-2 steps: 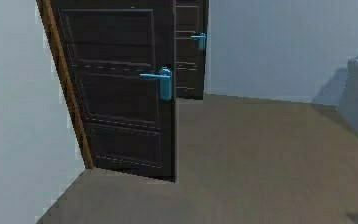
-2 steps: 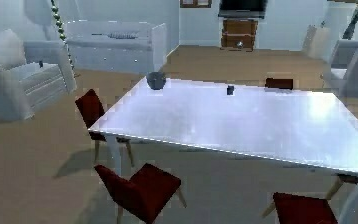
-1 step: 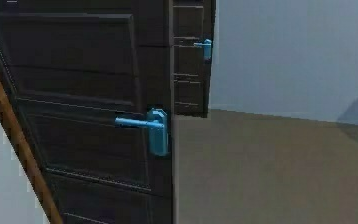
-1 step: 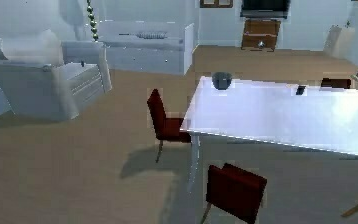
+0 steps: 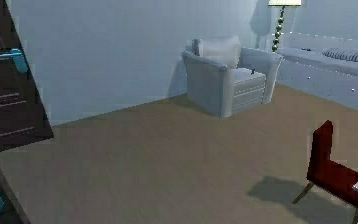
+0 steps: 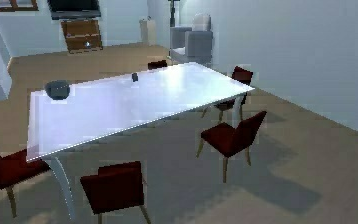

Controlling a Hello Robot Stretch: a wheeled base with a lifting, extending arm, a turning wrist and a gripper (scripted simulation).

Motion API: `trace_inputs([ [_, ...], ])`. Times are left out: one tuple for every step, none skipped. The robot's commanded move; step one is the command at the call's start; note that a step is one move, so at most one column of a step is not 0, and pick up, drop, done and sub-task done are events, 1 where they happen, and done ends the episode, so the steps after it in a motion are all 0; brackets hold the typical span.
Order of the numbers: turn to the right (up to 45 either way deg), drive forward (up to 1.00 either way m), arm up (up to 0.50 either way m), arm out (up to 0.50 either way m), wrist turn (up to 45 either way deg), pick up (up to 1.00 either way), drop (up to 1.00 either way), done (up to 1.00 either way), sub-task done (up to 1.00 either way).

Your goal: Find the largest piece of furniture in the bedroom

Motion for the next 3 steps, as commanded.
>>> trace_inputs([
  [15.0,0.0,0.0,0.0,0.0,0.0,0.0,0.0,0.0],
  [0.0,1.0,0.0,0.0,0.0,0.0,0.0,0.0,0.0],
  [3.0,0.0,0.0,0.0,0.0,0.0,0.0,0.0,0.0],
])
